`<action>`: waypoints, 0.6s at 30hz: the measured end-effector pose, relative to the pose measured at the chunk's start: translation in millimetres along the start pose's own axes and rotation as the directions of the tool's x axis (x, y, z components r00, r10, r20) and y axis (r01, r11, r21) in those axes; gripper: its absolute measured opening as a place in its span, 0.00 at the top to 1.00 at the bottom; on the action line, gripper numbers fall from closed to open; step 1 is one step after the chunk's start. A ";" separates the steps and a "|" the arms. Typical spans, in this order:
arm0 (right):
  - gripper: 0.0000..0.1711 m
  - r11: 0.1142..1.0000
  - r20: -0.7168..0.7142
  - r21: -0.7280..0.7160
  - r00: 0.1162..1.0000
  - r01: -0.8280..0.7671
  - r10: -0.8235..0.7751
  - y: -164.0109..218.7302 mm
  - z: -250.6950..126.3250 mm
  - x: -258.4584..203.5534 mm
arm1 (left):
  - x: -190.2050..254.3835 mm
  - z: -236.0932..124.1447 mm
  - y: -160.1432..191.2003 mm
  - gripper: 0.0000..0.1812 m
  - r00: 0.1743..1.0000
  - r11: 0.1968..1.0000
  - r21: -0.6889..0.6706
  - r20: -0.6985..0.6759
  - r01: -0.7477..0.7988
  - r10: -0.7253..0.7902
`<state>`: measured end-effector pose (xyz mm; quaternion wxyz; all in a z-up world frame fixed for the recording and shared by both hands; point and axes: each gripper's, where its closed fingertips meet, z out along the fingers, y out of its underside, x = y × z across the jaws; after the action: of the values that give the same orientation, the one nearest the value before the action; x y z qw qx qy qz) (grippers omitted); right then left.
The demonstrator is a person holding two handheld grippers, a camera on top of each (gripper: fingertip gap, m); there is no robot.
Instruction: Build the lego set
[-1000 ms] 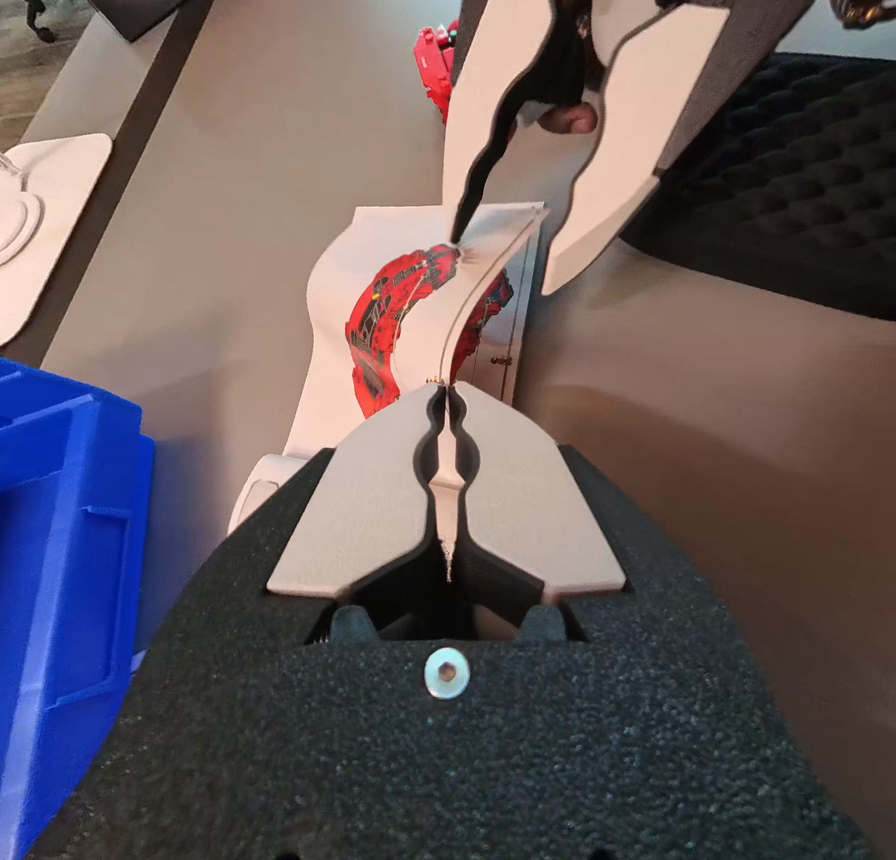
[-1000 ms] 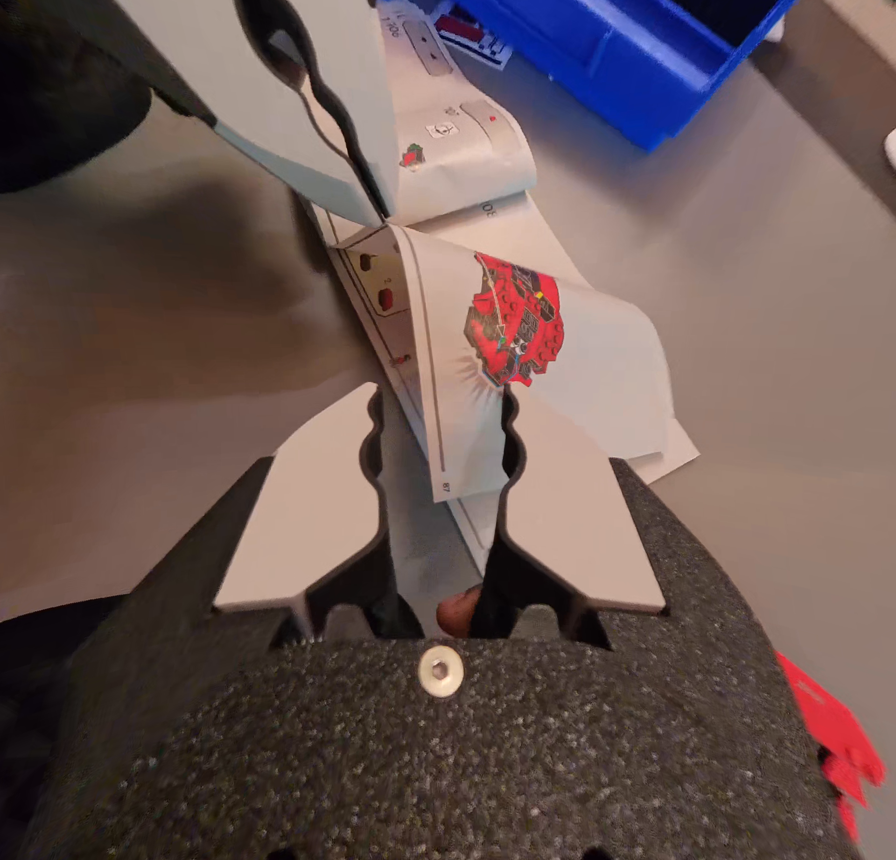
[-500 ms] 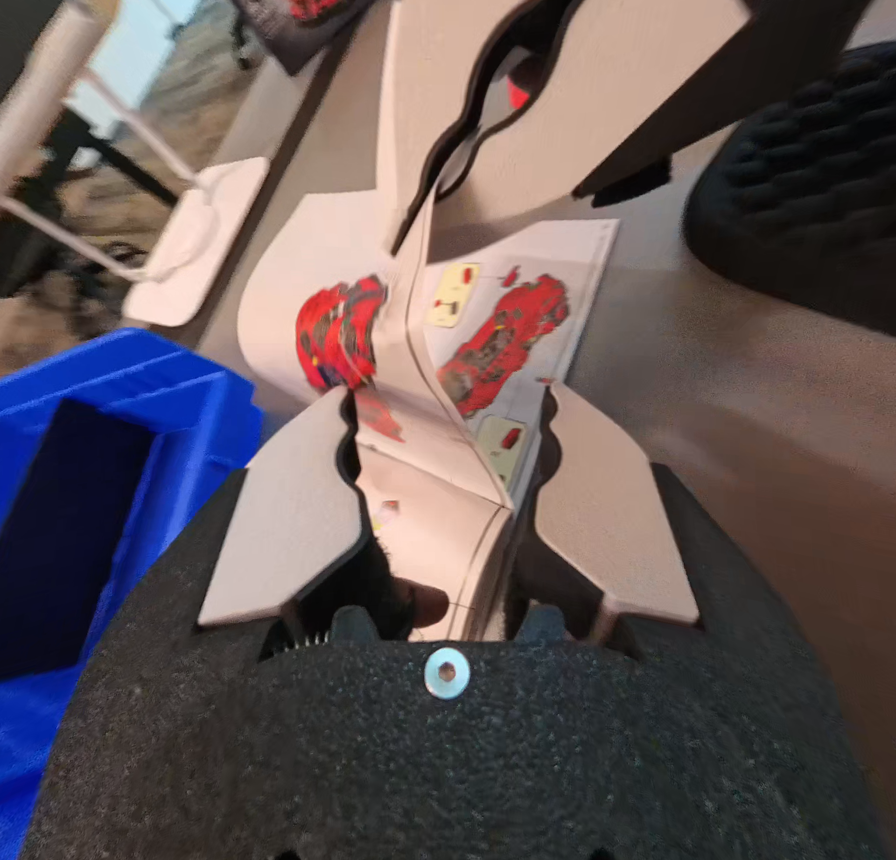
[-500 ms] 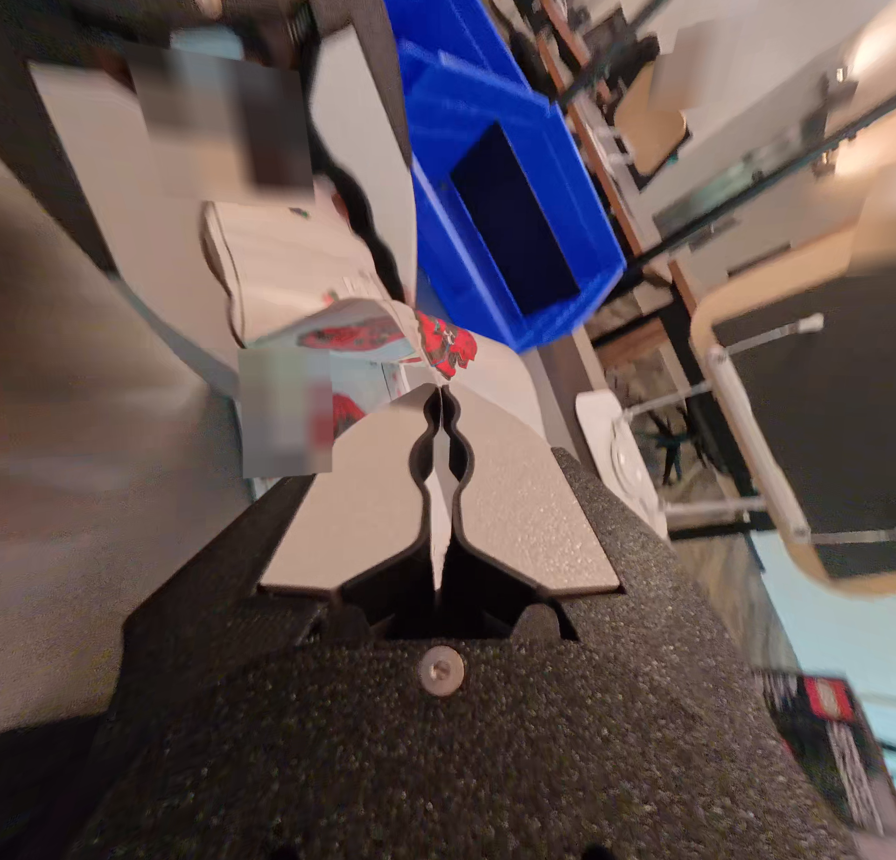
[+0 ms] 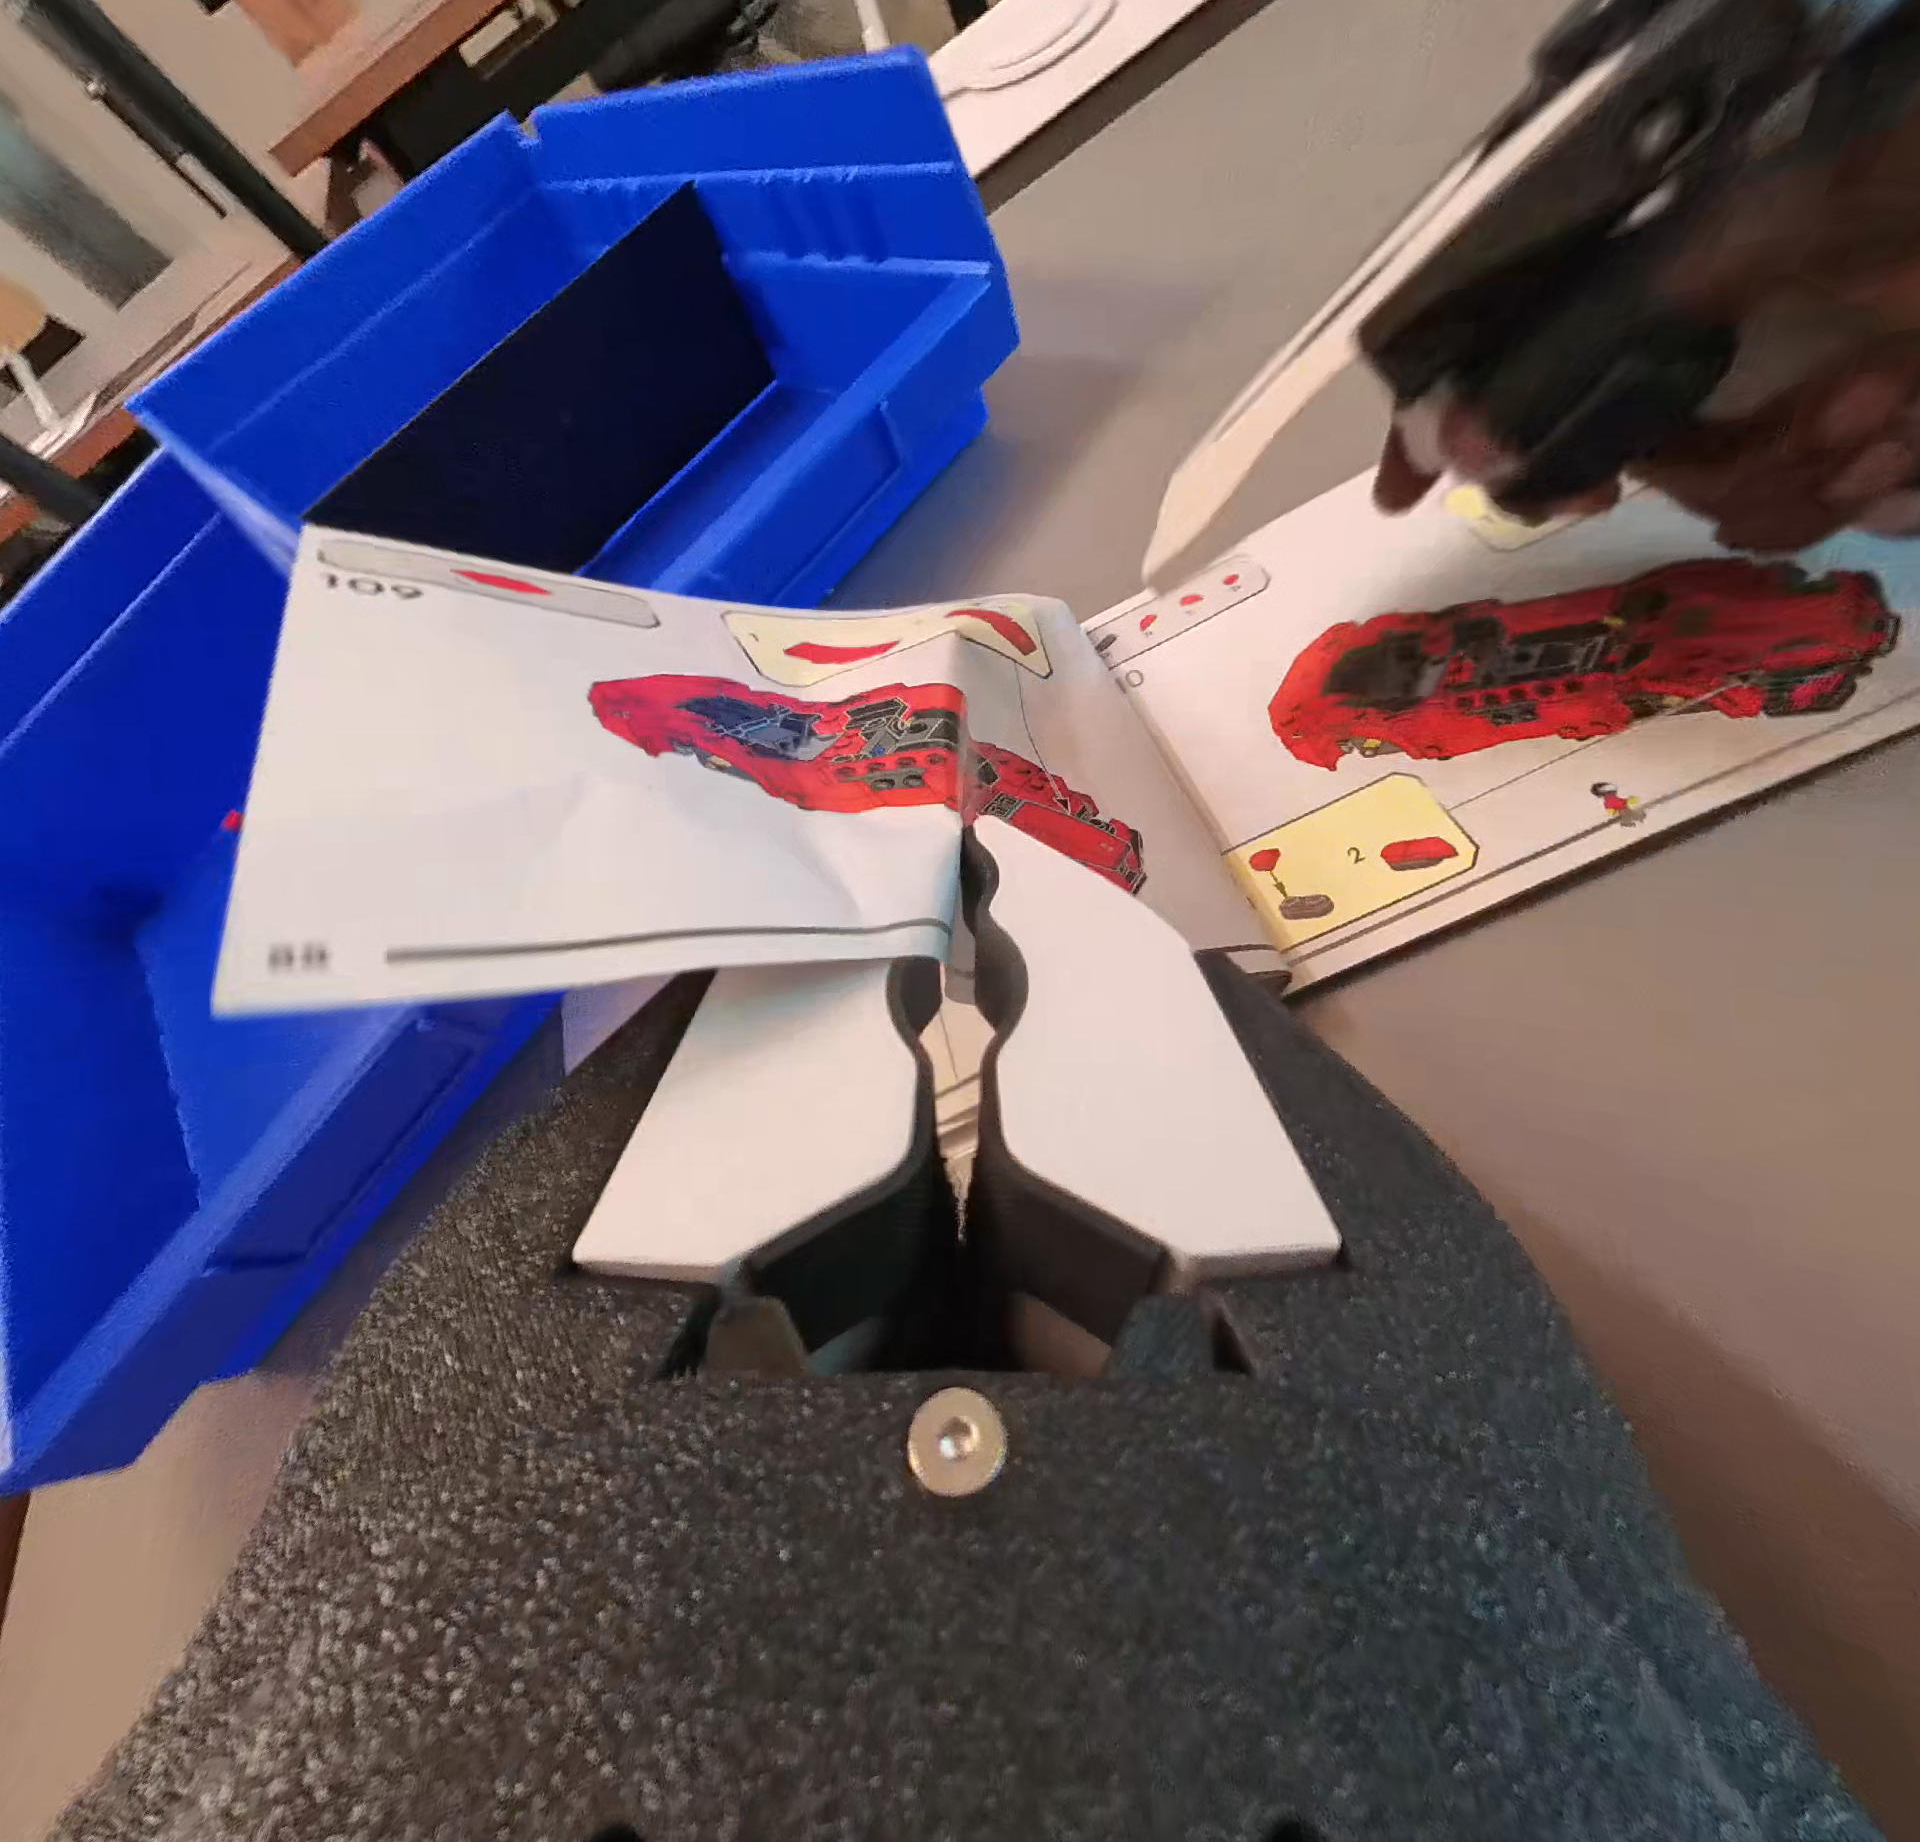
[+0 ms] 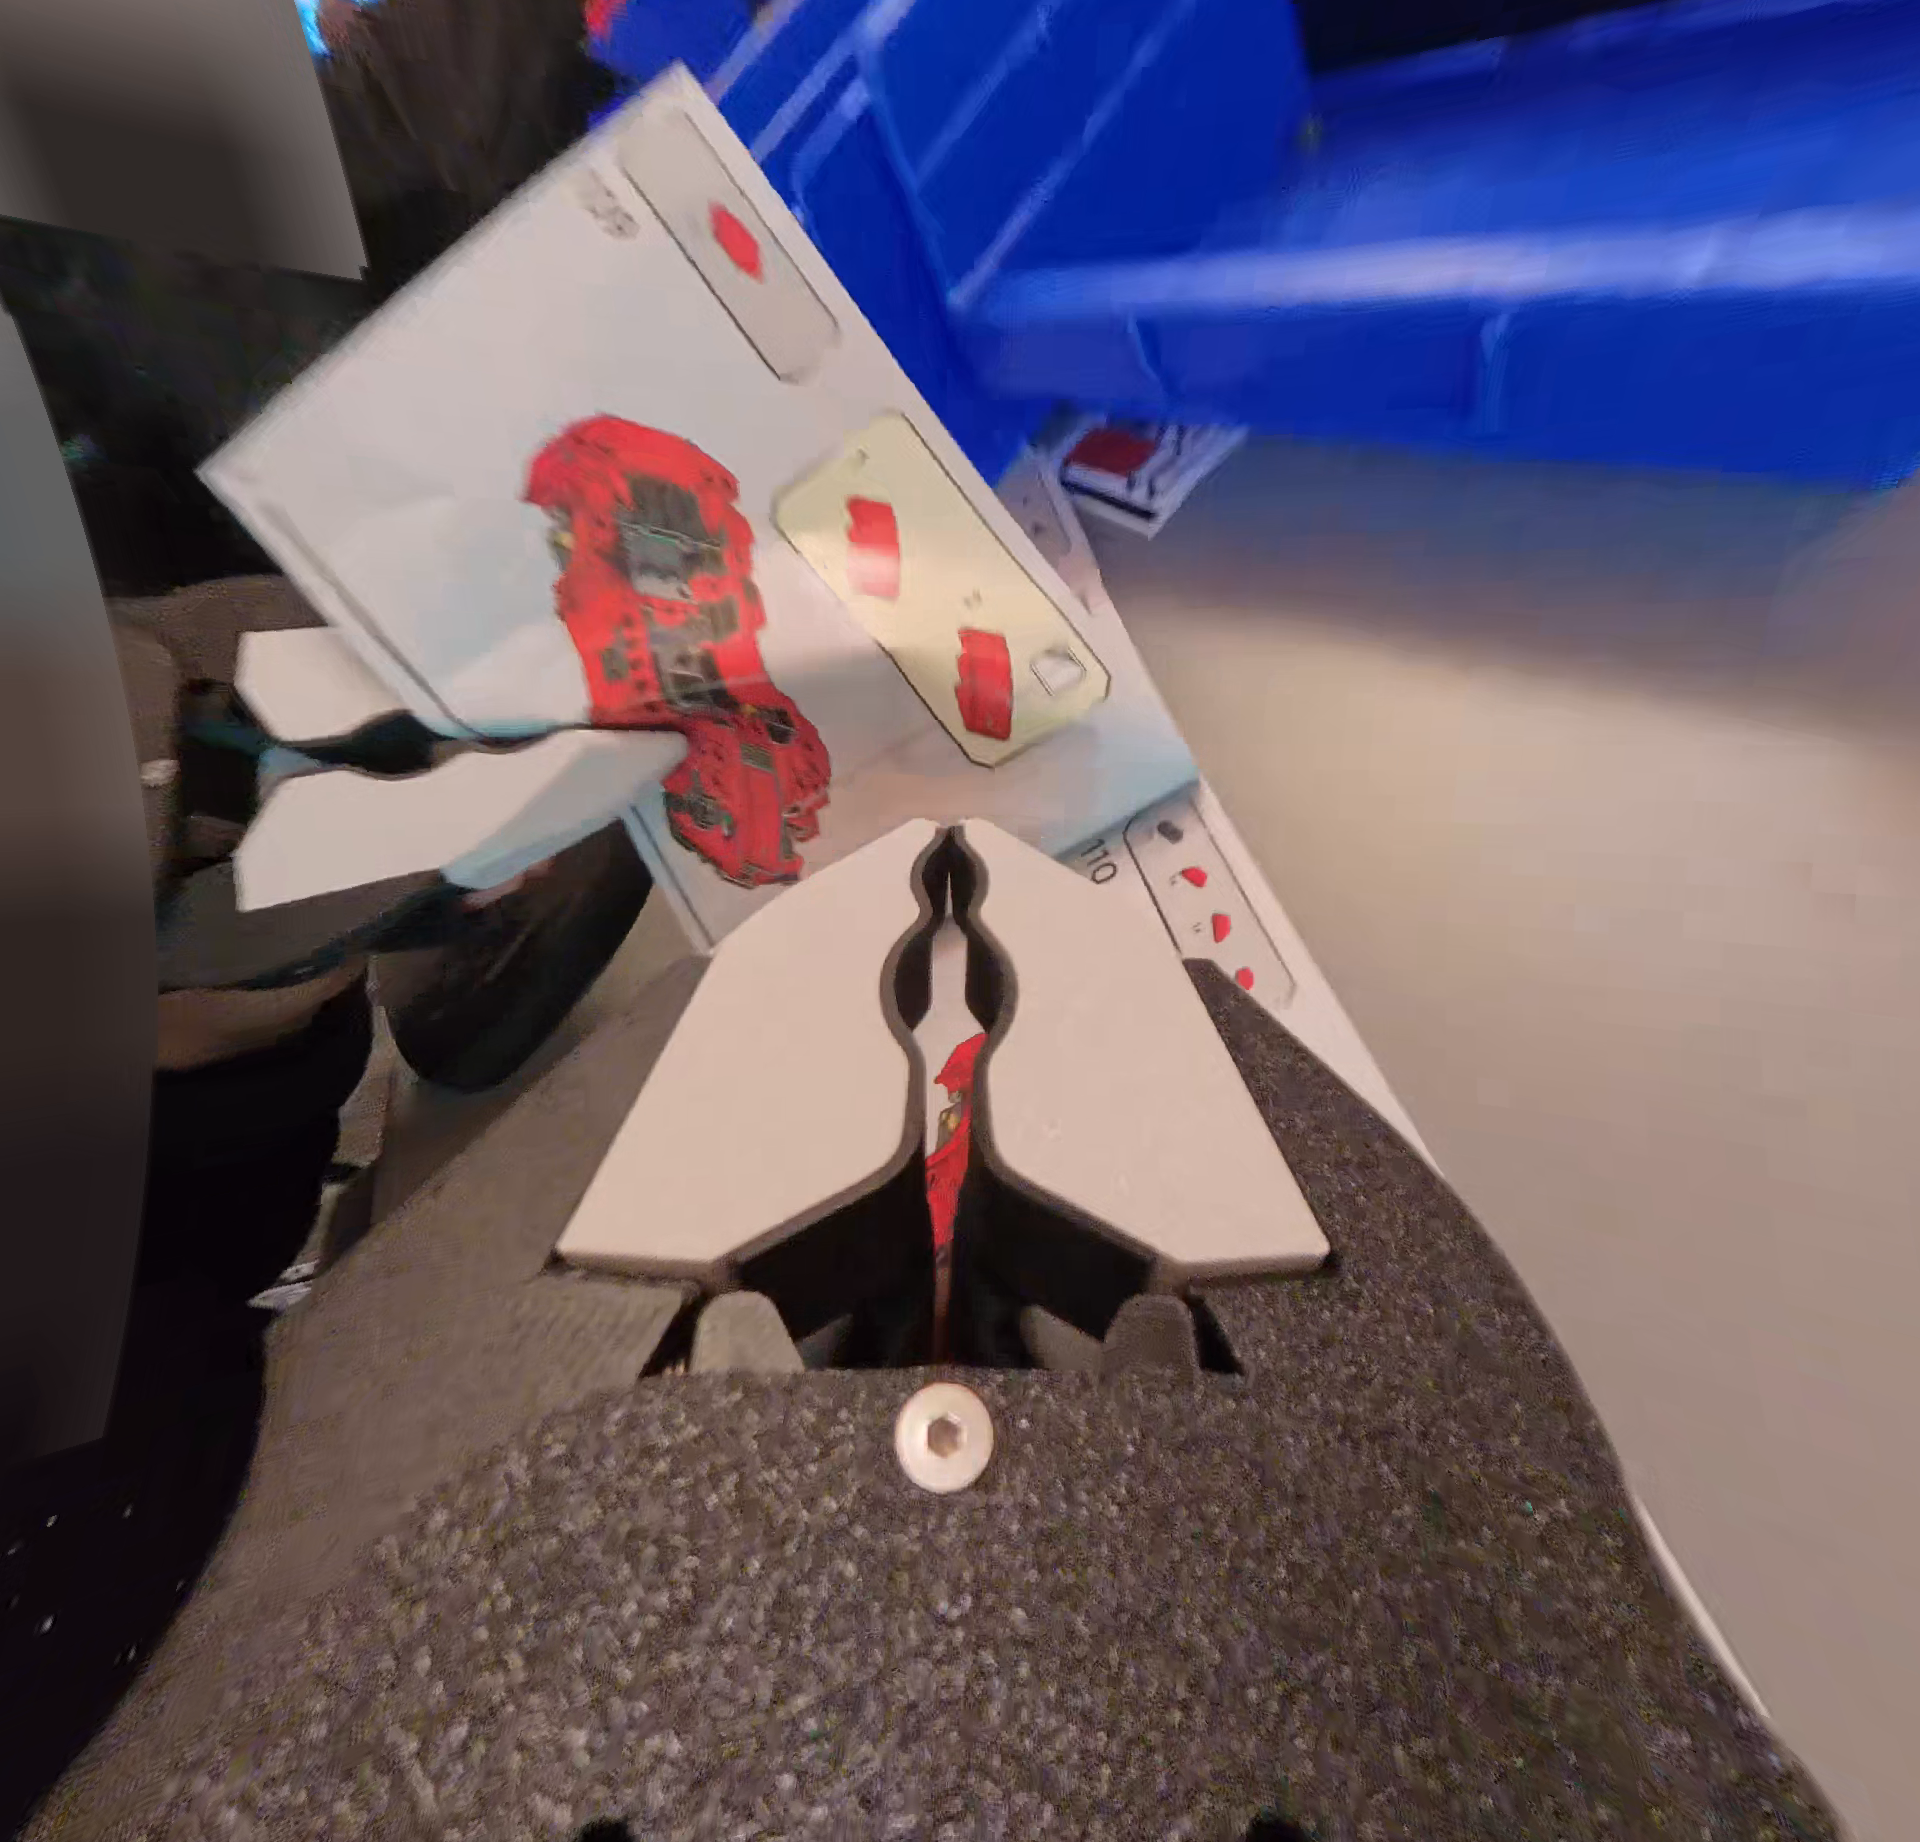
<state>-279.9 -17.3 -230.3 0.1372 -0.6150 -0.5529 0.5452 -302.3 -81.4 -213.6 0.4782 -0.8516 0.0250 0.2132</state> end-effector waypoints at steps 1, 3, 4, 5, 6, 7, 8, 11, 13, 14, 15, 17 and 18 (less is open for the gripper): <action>1.00 1.000 0.010 -0.023 1.000 -0.016 0.016 4.2 9.9 -0.1 | -1.7 -1.4 3.0 1.00 1.000 1.000 -0.007 0.016 0.008 -0.008; 1.00 0.998 -0.017 -0.063 1.000 -0.019 0.018 11.2 25.3 5.9 | -6.5 -5.1 10.9 1.00 0.998 1.000 -0.025 0.054 0.016 -0.015; 1.00 0.994 -0.035 -0.108 0.999 -0.011 0.008 18.4 30.8 9.8 | -9.8 -7.2 16.0 1.00 0.997 0.999 -0.038 0.071 0.021 -0.019; 1.00 0.988 -0.016 -0.151 1.000 -0.006 0.004 22.3 33.2 8.0 | -12.5 -8.9 21.9 1.00 0.996 0.998 -0.056 0.080 0.033 -0.028; 1.00 0.982 -0.037 -0.187 0.999 0.016 -0.024 25.8 33.2 11.5 | -14.0 -9.9 28.4 1.00 0.996 0.996 -0.076 0.081 0.049 -0.043; 1.00 0.970 -0.054 -0.234 0.995 0.064 -0.079 30.9 32.2 14.8 | -12.9 -10.1 35.0 1.00 0.996 0.993 -0.097 0.071 0.065 -0.058; 1.00 0.959 -0.057 -0.257 0.989 0.120 -0.139 33.1 30.9 16.2 | -9.1 -9.1 41.0 1.00 0.996 0.990 -0.119 0.052 0.074 -0.068; 1.00 0.935 -0.055 -0.273 0.967 0.226 -0.250 34.9 25.8 18.2 | 0.5 -7.5 46.2 1.00 0.999 0.985 -0.172 0.052 0.002 0.007; 1.00 0.930 -0.042 -0.278 0.964 0.240 -0.262 35.6 21.3 20.1 | 7.3 -5.7 47.0 1.00 0.998 0.980 -0.198 0.045 -0.027 0.037; 1.00 0.938 -0.028 -0.267 0.972 0.219 -0.235 34.3 19.9 19.5 | 8.6 -4.9 47.9 1.00 0.997 0.977 -0.208 0.049 -0.043 0.054; 1.00 0.953 0.004 -0.240 0.982 0.185 -0.189 30.6 19.2 16.0 | 8.7 -4.4 49.3 1.00 0.996 0.974 -0.219 0.057 -0.057 0.072; 1.00 0.983 0.088 -0.140 0.991 0.115 -0.103 17.3 19.5 1.3 | 6.2 -4.9 52.7 1.00 0.991 0.967 -0.242 0.086 -0.077 0.101; 1.00 0.985 0.119 -0.123 0.987 0.118 -0.103 16.9 21.7 -5.5 | 4.4 -5.2 55.6 1.00 0.989 0.963 -0.255 0.097 -0.084 0.111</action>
<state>-287.7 -37.2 -248.5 0.0956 -0.5592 -0.6274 0.5335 -310.3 -115.1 -257.7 0.3566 -0.8898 0.0135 0.2845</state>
